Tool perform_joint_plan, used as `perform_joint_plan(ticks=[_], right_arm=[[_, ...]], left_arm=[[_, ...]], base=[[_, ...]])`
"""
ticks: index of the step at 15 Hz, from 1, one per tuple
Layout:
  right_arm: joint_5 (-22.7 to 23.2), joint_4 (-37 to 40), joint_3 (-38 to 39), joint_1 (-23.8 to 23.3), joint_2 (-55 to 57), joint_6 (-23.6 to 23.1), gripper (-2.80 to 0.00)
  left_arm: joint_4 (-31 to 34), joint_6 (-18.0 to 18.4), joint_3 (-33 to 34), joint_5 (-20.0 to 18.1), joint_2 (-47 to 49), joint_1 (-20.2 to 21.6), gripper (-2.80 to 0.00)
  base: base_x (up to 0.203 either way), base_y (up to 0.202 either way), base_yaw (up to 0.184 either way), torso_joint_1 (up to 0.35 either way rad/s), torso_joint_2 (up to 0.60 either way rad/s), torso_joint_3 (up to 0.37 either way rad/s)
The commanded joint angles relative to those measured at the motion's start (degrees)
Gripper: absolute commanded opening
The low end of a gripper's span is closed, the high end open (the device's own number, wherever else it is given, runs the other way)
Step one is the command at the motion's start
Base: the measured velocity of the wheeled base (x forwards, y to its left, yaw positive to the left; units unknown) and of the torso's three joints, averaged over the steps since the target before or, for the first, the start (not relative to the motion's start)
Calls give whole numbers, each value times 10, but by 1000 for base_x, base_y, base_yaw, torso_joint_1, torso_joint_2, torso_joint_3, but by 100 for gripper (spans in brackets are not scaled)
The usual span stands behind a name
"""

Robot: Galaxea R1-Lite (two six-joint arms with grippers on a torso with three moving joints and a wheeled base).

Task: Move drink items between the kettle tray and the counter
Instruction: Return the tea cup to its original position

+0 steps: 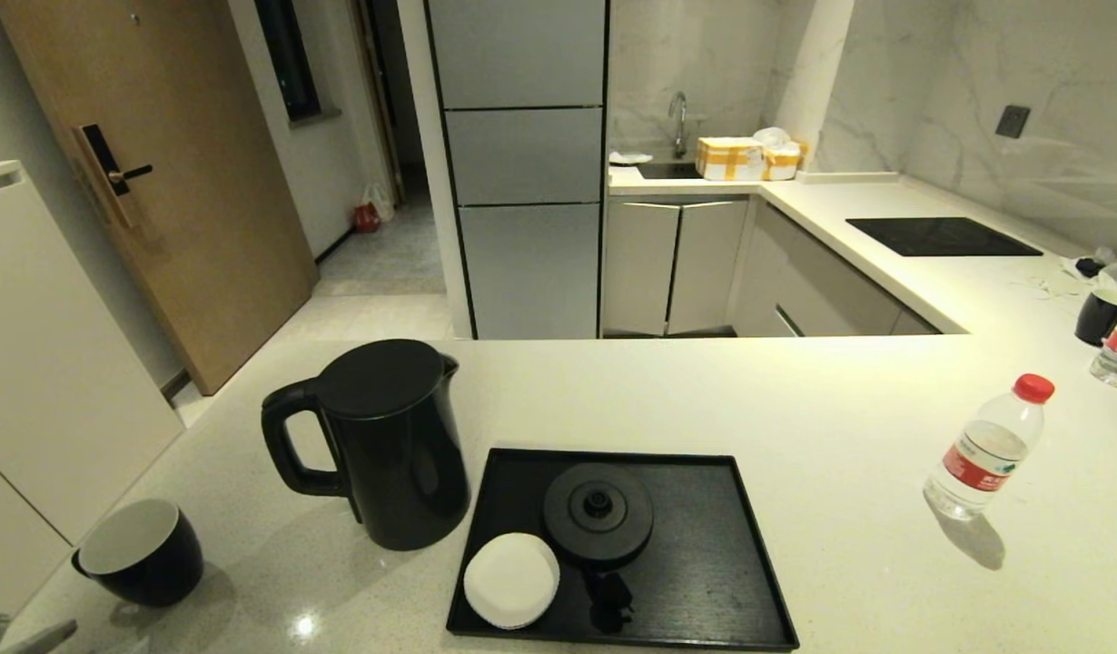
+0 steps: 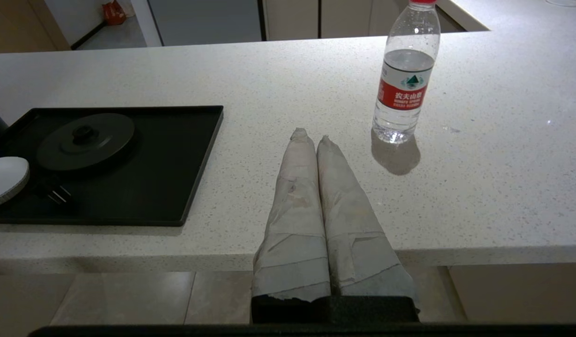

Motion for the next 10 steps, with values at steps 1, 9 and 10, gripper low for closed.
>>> perform_joint_plan(ticks=[1,9,10], right_arm=[[0,0,2,0,0,0,-280],[0,0,2,0,0,0,-280],[0,0,2,0,0,0,-280]], left_arm=[[-5,2,-6,-4,4,-5,0],[-5,-1,-25,2,-21,-54,0],[-5,-2,-31,3,-21,-62,0]], base=[[0,0,0,0,0,0],[0,0,0,0,0,0],[0,0,0,0,0,0]])
